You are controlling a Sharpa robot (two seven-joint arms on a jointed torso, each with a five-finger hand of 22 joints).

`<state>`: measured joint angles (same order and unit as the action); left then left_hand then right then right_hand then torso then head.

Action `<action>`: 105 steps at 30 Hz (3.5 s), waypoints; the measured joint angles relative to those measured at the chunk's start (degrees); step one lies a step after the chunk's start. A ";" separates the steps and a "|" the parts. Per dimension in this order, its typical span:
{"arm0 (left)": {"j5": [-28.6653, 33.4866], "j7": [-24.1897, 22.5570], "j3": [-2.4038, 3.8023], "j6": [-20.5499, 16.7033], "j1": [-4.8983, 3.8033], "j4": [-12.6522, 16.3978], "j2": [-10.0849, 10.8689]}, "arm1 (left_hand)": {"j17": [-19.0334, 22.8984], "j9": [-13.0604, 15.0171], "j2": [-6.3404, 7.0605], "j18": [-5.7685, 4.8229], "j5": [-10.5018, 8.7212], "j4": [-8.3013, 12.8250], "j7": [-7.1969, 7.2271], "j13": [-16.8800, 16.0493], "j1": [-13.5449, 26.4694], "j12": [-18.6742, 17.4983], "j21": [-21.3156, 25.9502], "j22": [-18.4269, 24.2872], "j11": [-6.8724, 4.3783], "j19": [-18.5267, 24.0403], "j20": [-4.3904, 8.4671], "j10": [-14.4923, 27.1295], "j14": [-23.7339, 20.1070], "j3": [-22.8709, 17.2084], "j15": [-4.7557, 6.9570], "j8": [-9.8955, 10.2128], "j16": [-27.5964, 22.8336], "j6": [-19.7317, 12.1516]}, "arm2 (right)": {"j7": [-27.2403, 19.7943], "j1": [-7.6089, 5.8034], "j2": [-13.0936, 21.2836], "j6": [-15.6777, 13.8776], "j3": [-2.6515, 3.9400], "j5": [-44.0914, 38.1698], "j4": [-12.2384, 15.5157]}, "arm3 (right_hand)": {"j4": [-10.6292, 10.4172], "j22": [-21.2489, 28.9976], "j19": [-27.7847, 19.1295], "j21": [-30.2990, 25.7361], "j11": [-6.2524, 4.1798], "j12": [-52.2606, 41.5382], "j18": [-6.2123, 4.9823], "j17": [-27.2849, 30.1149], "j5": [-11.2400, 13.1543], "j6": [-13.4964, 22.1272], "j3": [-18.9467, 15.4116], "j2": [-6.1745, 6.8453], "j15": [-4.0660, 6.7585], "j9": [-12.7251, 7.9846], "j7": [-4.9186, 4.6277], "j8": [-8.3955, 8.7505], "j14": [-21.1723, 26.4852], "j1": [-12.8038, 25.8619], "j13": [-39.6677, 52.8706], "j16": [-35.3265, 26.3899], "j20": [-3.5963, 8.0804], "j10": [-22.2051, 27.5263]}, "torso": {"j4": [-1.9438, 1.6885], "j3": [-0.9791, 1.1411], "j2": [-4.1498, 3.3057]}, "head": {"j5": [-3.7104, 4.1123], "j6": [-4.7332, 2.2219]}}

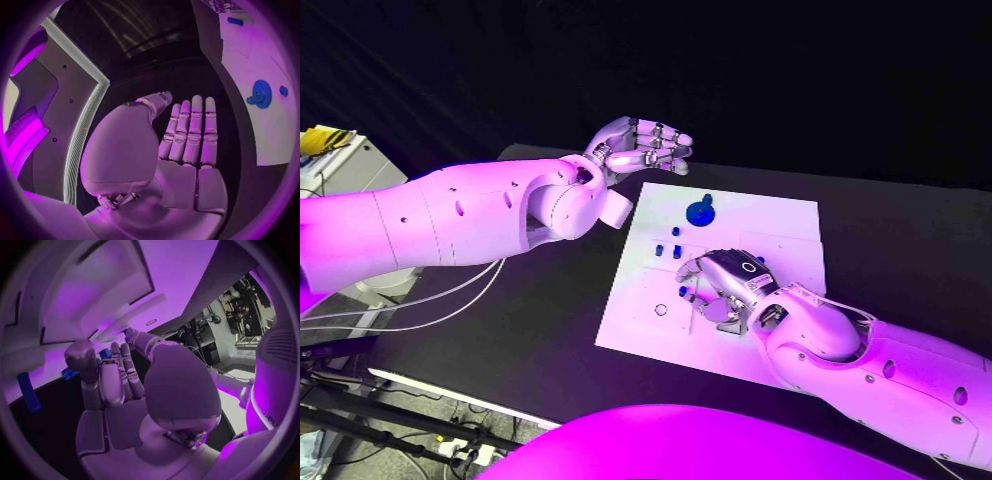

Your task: Assemble the parts on the task board

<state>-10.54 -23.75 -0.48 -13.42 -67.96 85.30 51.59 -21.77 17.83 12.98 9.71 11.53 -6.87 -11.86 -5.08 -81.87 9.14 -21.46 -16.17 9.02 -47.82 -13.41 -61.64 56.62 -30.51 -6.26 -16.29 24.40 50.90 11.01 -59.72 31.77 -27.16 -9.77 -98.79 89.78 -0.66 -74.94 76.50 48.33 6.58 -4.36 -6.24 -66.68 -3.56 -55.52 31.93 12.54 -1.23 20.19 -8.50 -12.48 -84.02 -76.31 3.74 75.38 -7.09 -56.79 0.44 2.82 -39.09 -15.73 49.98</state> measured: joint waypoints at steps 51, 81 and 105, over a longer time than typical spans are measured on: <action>-0.06 0.41 -0.16 0.46 0.04 -1.16 -0.41 | -0.33 0.00 0.00 0.00 0.00 0.16 0.00 0.00 0.00 0.00 0.23 0.16 -0.01 -0.21 0.20 -0.01 -0.20 -0.16 -0.20 0.00 -0.22 0.00 | 2.35 -7.26 12.37 6.15 1.76 6.83 1.81 | -14.35 0.03 4.48 5.06 -1.39 -9.60 0.04 -3.53 0.01 -0.33 -15.02 -1.51 0.40 -1.63 1.88 5.74 0.12 -10.57 0.39 3.34 0.96 -2.78 | 0.17 -0.26 -0.01 | 3.57 -3.12; -0.21 1.79 -0.17 2.27 0.04 -1.20 -0.40 | -0.43 0.00 0.00 0.00 0.00 0.16 0.00 0.00 0.00 0.00 0.23 0.20 -0.01 -0.41 -0.01 -0.01 -0.20 -0.16 -0.20 0.00 -0.22 0.00 | 2.97 -7.05 10.82 7.65 1.69 3.91 1.32 | -10.19 0.00 6.09 10.93 -1.88 -7.15 0.60 -4.88 0.46 -5.78 -4.12 -2.45 2.08 1.26 1.60 2.92 0.00 -11.00 1.11 4.45 2.16 -10.26 | 0.23 -0.21 0.03 | 3.57 -2.62; -0.42 1.95 -0.17 2.42 0.04 -1.55 -0.46 | -0.49 0.00 0.00 0.00 0.00 0.16 0.00 0.00 0.00 0.00 0.44 0.20 -0.01 -0.41 0.00 -0.01 -0.20 -0.16 -0.20 0.00 -0.22 0.00 | 3.31 -7.40 13.37 4.13 2.32 1.09 6.18 | -7.29 0.01 6.80 14.91 0.10 -8.43 1.42 -5.03 0.33 -8.43 -1.58 -2.05 3.18 3.46 2.44 0.71 0.08 -9.22 1.10 4.44 3.30 -12.24 | 0.24 -0.30 0.14 | 3.70 -2.68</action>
<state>-10.96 -21.81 -0.65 -11.00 -67.92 83.76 51.13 -22.25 17.83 12.98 9.71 11.53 -6.71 -11.86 -5.08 -81.87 9.14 -21.02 -15.98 9.01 -48.23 -13.41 -61.65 56.41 -30.68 -6.46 -16.29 24.17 50.90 14.31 -67.12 45.14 -23.03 -7.45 -97.70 95.96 -7.95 -74.92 83.30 63.25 6.68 -12.79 -4.83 -71.70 -3.23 -63.95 30.36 10.49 1.95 23.65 -6.06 -11.77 -83.94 -85.53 4.84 79.83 -3.79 -69.03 0.68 2.53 -38.96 -12.02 47.30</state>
